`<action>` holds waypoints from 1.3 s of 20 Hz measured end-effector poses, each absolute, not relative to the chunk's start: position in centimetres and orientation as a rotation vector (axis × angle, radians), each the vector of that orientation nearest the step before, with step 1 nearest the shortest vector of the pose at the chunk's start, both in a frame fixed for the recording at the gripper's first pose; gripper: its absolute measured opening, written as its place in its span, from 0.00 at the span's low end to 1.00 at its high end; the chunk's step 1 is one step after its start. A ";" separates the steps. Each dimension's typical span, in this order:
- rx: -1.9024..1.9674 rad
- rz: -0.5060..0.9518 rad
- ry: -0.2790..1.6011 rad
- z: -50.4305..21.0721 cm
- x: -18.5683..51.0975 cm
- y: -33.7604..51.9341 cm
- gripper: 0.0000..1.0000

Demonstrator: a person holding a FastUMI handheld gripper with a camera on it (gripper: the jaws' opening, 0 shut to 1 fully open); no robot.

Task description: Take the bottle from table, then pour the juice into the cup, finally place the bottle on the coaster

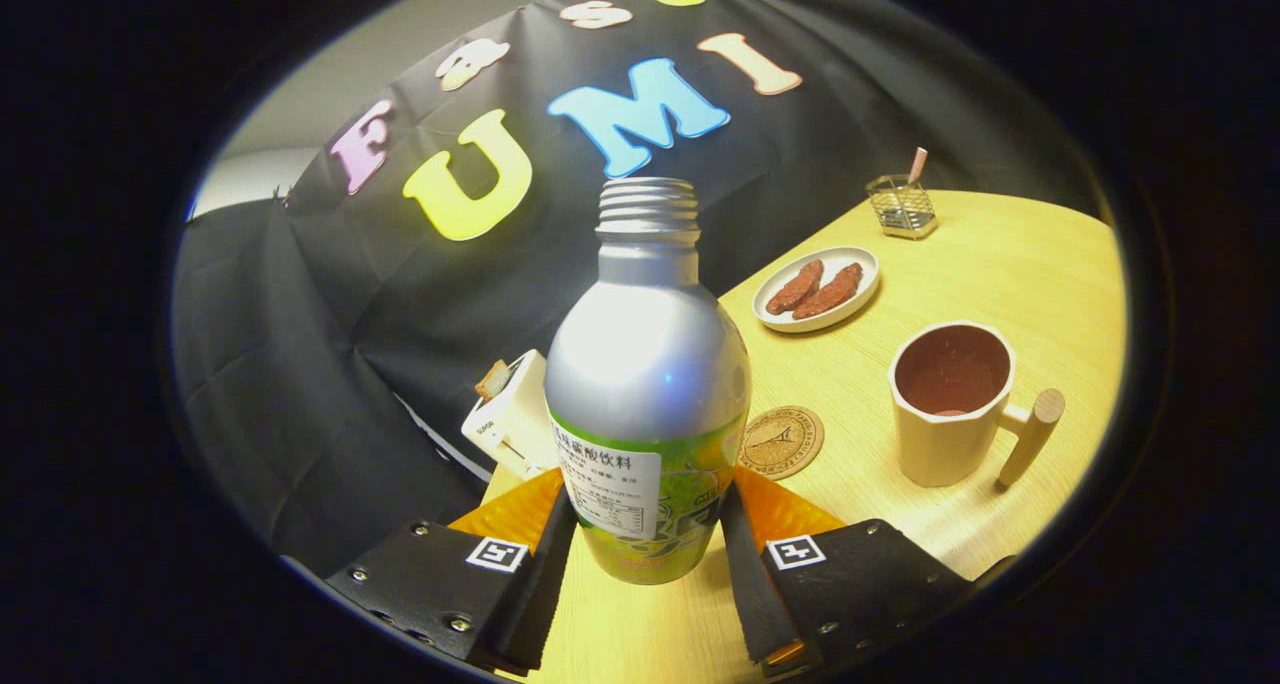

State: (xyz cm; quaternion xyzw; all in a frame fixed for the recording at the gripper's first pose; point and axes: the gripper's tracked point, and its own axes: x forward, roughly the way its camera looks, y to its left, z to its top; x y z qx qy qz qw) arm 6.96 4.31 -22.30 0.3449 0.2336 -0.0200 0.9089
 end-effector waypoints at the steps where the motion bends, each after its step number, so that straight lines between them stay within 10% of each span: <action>1: 0.739 -0.049 0.480 -22.3 7.1 4.0 0.72; 26: 1.324 -0.148 0.524 -26.5 5.1 2.3 0.72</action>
